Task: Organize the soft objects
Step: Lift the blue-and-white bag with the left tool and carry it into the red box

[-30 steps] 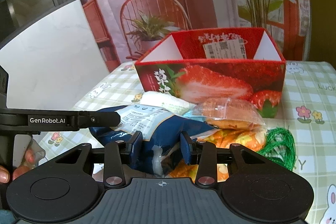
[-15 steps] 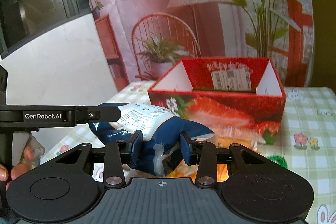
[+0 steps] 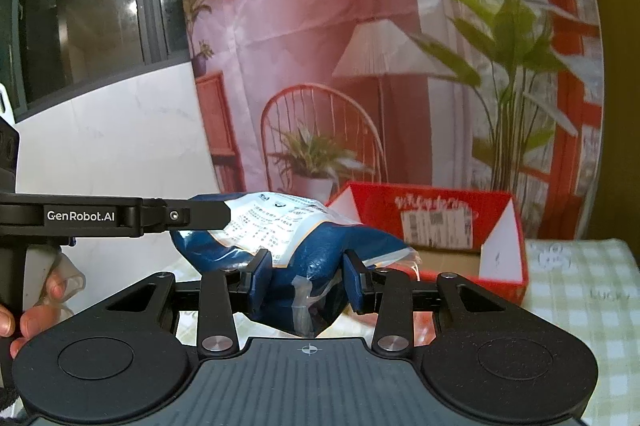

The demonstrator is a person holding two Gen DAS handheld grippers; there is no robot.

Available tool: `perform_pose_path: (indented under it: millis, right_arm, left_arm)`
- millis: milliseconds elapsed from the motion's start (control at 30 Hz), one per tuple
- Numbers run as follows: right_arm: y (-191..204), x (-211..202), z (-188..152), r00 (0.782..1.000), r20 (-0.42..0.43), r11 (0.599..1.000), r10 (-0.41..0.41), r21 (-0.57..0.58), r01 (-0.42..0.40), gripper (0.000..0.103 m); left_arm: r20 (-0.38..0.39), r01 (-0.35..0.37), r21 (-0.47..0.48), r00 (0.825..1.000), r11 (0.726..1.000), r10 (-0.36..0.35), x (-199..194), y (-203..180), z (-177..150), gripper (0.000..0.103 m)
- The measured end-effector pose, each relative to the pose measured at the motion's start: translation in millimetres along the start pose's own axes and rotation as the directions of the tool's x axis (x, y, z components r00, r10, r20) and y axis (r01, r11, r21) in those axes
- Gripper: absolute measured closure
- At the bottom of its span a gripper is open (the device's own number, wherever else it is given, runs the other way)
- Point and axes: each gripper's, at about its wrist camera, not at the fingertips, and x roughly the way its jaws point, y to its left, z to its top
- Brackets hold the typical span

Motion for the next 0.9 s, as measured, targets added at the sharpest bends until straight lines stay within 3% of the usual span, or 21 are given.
perform_pose_path:
  millis: [467,900]
  right_arm:
    - [-35.8,26.8,43.8,0.999,0.038,0.998,-0.020,-0.054,0.022,0.067]
    - [-84.3,89.4,67.6,0.999,-0.018,0.997,-0.027,-0.068,0.025,0.067]
  left_arm:
    - [-0.023,-0.006,0.049,1.000,0.999,0.007,76.2,-0.9,36.5,0.067]
    - [-0.117,-0.027,0.039,0.993,0.999,0.031,155.6,16.3,55.6,0.067]
